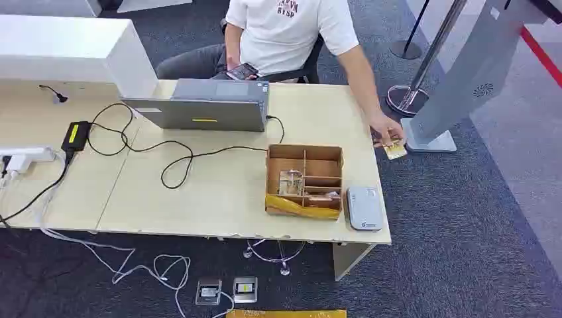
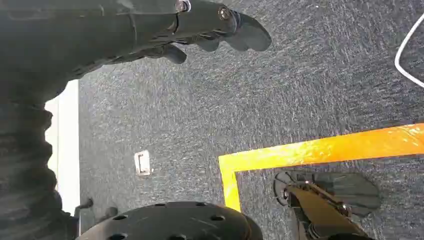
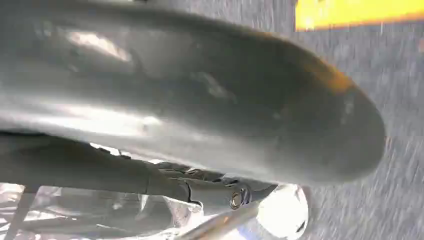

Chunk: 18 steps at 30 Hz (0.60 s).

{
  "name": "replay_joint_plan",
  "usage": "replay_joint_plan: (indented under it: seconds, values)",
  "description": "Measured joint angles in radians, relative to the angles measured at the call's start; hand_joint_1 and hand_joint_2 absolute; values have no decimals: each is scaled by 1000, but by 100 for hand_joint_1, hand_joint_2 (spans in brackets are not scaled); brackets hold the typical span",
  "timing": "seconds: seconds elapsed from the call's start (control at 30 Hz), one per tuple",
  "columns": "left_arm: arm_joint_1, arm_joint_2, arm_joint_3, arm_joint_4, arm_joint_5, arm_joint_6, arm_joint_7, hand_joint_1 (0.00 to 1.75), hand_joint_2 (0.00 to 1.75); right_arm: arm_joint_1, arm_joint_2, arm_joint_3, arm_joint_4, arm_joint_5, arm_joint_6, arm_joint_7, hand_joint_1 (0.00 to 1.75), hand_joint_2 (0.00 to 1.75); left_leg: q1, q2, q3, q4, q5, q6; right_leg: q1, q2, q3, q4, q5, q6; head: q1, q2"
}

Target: Pass the card to the sensor for recognition and then transmit it.

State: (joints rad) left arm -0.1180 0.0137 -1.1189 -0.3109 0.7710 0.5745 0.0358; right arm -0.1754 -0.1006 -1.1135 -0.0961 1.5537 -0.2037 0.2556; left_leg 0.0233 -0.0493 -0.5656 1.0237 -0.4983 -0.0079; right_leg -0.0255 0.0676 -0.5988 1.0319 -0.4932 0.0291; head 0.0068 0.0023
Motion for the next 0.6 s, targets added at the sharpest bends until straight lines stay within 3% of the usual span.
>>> replay_joint_plan:
  seconds: [0.13, 0.37, 0.4, 0.43, 0.5, 0.6]
  values:
    - [-1, 1, -2, 0, 0, -6, -4, 0, 175, -53, -92, -11, 0, 1, 0, 0, 0, 0, -1, 0, 1, 0, 1, 1, -1, 0, 1, -1, 1, 1, 1, 0]
    - [-1, 2, -2, 0, 0, -8, -5, 0, 175, -72, -132, -21, 0, 1, -10, 2, 0, 0, -1, -1, 1, 0, 0, 2, -1, 0, 0, 0, 1, 1, -1, 0]
    - [-1, 2, -2, 0, 0, -8, -6, 0, 175, -74, -137, -21, 0, 1, -22, -1, 0, 175, 0, -1, -2, 0, 0, 2, 0, -1, 1, 0, 1, 1, 0, 0]
    - [-1, 2, -2, 0, 1, -10, -8, 0, 175, -83, -146, -21, -1, 0, -59, -11, 0, 175, 0, -1, -2, 0, 0, 2, 0, -1, 1, 0, 1, 1, 0, 0]
    - [0, 2, -2, 0, 4, -19, -16, 0, 175, -151, -201, -21, -9, 0, -196, -31, 0, 175, -6, 2, -3, 0, 1, 3, -7, 4, -2, 1, 3, 4, -2, 0]
    - [-3, 0, -5, 2, 5, -22, -18, 0, 175, -354, -395, -3, -5, 2, -212, 15, 0, 175, -18, 10, -4, 0, 7, 13, -19, 10, -10, 2, 7, 12, -2, 0]
